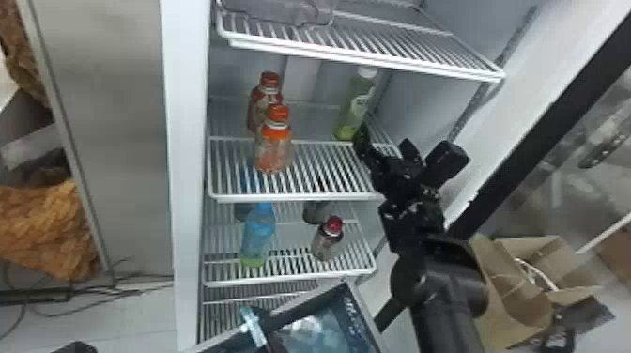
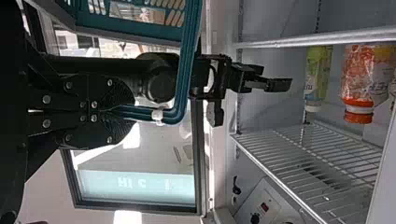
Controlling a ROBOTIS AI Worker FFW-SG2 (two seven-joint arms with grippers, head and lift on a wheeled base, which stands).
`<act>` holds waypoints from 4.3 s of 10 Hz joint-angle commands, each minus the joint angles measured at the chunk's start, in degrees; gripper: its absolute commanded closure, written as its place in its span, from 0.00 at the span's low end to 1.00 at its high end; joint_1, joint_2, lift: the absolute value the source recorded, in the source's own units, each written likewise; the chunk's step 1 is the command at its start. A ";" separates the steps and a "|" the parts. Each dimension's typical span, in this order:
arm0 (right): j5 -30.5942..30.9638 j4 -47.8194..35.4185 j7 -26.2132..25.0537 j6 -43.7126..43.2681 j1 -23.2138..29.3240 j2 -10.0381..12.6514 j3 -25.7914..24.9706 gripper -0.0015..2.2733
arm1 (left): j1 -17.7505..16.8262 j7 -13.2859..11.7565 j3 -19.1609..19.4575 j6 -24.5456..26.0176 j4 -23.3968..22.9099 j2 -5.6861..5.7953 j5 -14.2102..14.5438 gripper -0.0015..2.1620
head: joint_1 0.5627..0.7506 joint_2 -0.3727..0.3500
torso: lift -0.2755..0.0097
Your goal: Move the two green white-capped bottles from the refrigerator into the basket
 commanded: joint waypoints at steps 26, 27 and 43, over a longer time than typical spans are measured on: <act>4.85 19.71 0.91 5.99 -18.70 -2.88 6.07 0.38 | -1.92 0.00 -2.01 -0.84 1.49 0.30 1.70 0.56 | 0.70 0.03 | 0.95; 4.85 19.57 0.91 5.99 -18.70 -2.88 5.95 0.39 | -1.92 0.00 -2.01 -0.84 1.49 0.30 1.70 0.56 | 0.70 0.03 | 0.95; 1.08 -15.02 3.19 11.05 6.05 -2.53 2.87 0.39 | -0.94 -0.27 -1.55 -1.26 1.49 0.30 1.70 0.56 | 0.70 0.03 | 0.95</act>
